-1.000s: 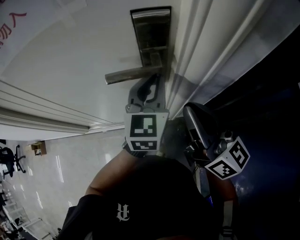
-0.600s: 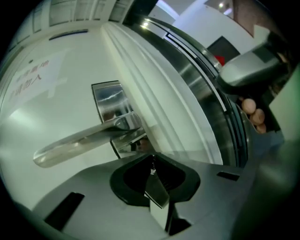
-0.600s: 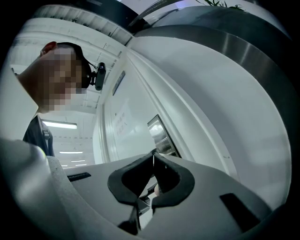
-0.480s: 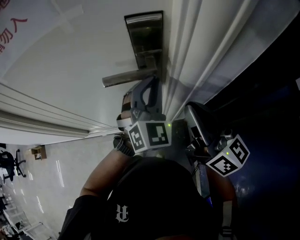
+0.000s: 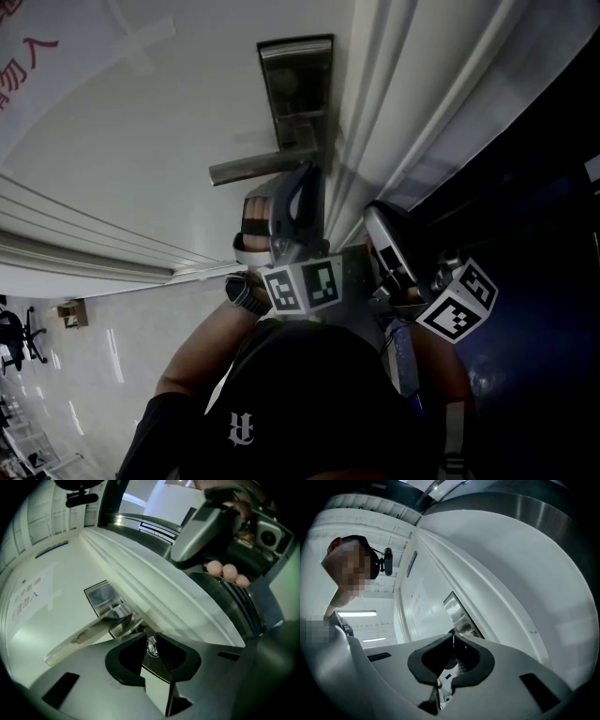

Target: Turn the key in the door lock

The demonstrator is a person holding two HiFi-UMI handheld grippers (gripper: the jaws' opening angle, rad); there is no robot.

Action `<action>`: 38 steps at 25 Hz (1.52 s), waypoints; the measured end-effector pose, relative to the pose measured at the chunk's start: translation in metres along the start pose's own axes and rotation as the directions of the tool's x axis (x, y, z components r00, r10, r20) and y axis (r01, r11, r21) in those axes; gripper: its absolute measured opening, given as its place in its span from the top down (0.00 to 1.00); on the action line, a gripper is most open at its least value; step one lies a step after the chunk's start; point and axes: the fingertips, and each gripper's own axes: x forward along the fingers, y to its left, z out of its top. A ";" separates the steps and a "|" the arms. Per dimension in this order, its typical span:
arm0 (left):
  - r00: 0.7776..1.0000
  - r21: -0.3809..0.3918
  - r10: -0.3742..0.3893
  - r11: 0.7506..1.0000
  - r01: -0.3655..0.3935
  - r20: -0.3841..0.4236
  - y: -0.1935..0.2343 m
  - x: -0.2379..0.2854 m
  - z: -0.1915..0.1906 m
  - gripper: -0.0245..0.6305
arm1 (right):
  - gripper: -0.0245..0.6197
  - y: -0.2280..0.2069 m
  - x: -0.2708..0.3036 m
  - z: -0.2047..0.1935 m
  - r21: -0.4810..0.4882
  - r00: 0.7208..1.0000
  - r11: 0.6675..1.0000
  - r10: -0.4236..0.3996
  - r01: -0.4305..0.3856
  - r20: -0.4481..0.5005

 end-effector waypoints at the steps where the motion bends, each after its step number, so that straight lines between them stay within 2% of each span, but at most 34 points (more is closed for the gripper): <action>1: 1.000 0.031 0.008 0.999 -0.008 0.013 0.000 0.000 0.001 0.88 | 0.94 0.000 0.001 0.001 0.000 1.000 1.000 0.000 0.000 0.000; 5: 0.999 0.207 0.018 0.978 -0.027 0.049 -0.004 0.000 0.002 0.87 | 0.94 0.002 0.001 0.002 -0.001 1.000 1.000 0.003 -0.003 0.005; 6: 0.998 0.228 0.018 0.973 -0.029 0.052 -0.005 0.000 0.002 0.87 | 0.94 0.002 0.001 0.003 0.000 1.000 1.000 0.005 -0.005 0.007; 10: 0.999 0.172 0.020 0.985 -0.024 0.027 -0.005 0.000 -0.006 0.87 | 0.94 0.004 0.002 0.004 -0.002 1.000 1.000 0.010 -0.010 0.008; 12: 0.999 0.183 0.035 0.982 -0.040 0.034 -0.006 -0.001 -0.010 0.86 | 0.94 0.003 0.003 0.005 -0.003 1.000 1.000 0.009 -0.009 0.008; 15: 0.995 0.233 0.059 0.969 -0.076 0.080 -0.004 0.002 -0.008 0.85 | 0.94 0.002 0.004 0.004 -0.005 1.000 1.000 0.005 -0.005 0.005; 18: 0.991 0.317 0.059 0.944 -0.094 0.117 -0.006 0.005 -0.006 0.86 | 0.94 0.002 0.003 0.002 -0.005 1.000 1.000 0.001 -0.001 0.001; 23: 0.991 0.420 0.009 0.905 -0.066 0.135 -0.008 0.005 -0.006 0.91 | 0.94 0.000 0.000 0.003 -0.002 1.000 1.000 -0.011 0.011 0.003; 29: 0.989 0.559 -0.108 0.829 0.034 0.100 -0.011 0.005 -0.006 0.91 | 0.94 -0.004 -0.002 0.001 0.008 1.000 1.000 -0.011 0.011 0.006; 32: 0.987 0.614 -0.143 0.786 0.066 0.077 -0.013 0.005 -0.006 0.91 | 0.94 -0.005 -0.002 -0.001 0.014 1.000 1.000 -0.005 0.005 0.006; 35: 0.990 0.694 -0.137 0.716 0.074 0.035 -0.011 0.006 -0.007 0.94 | 0.94 -0.005 -0.002 -0.002 0.020 1.000 1.000 0.002 -0.002 0.008; 38: 0.988 0.748 -0.141 0.649 0.134 -0.055 -0.011 0.008 -0.008 0.94 | 0.94 -0.005 -0.002 -0.003 0.025 1.000 1.000 0.006 -0.006 0.009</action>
